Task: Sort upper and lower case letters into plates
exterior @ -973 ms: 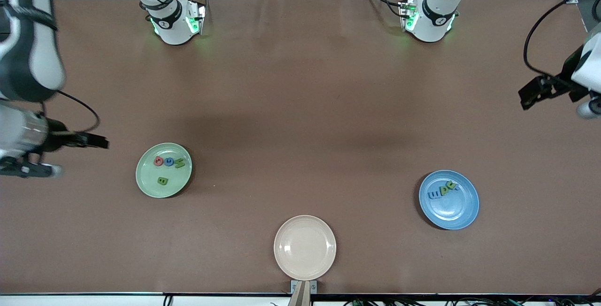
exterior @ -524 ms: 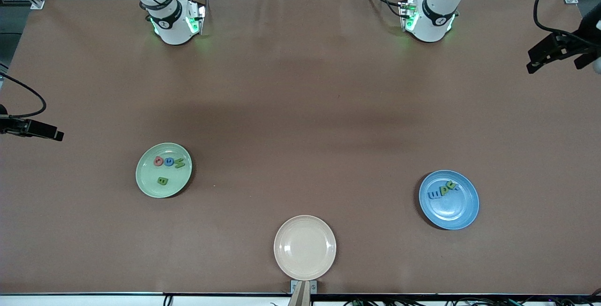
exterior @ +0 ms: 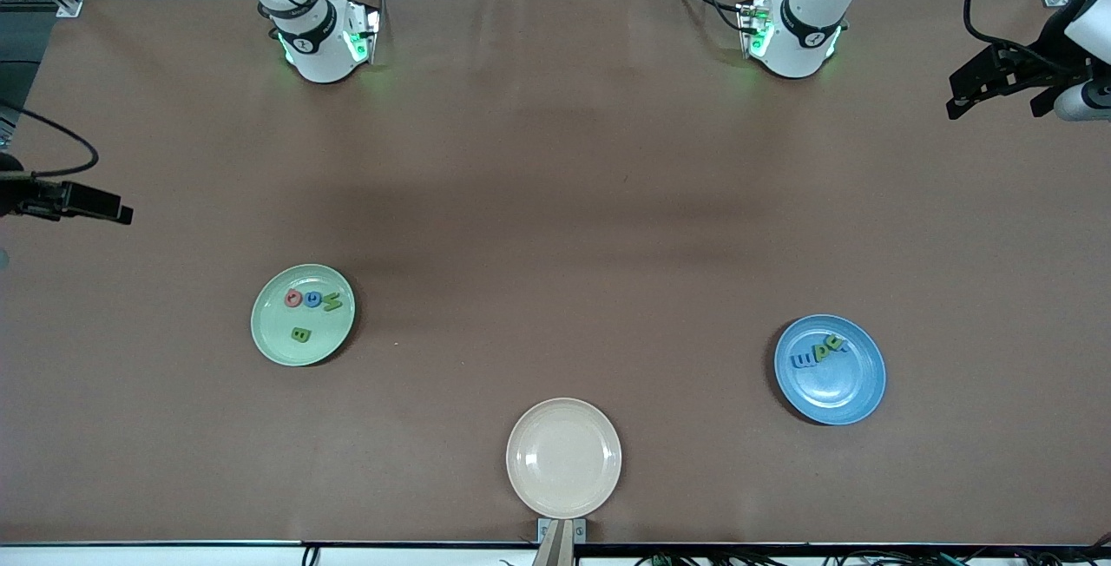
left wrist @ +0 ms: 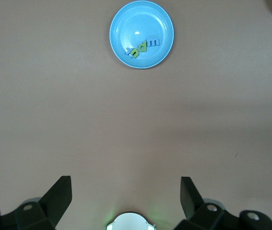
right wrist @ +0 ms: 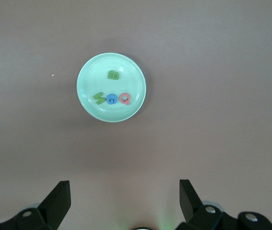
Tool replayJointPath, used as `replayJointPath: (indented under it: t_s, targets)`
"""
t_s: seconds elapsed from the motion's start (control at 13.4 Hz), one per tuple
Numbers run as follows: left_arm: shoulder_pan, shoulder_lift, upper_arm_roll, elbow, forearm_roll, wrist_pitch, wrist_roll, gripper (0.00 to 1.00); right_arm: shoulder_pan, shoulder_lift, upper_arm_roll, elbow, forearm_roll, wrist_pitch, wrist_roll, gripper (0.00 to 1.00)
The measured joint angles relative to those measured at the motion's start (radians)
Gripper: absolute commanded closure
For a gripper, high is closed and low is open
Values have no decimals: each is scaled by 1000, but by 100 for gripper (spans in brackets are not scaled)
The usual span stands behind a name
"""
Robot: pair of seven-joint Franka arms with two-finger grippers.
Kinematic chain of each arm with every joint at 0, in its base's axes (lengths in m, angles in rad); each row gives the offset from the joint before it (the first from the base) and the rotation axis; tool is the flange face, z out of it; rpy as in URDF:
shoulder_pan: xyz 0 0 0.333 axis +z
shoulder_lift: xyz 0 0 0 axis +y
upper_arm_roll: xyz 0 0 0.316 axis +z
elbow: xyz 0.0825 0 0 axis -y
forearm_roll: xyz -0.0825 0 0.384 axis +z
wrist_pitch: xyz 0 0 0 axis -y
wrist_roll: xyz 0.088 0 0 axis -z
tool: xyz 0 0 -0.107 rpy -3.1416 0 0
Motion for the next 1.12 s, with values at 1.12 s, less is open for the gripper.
replayJointPath:
  t_s: [1.12]
  targets:
    - [27,-18,-2,-8,0,13,0,0,88,-222,-98,-224,-4,61,-44,0]
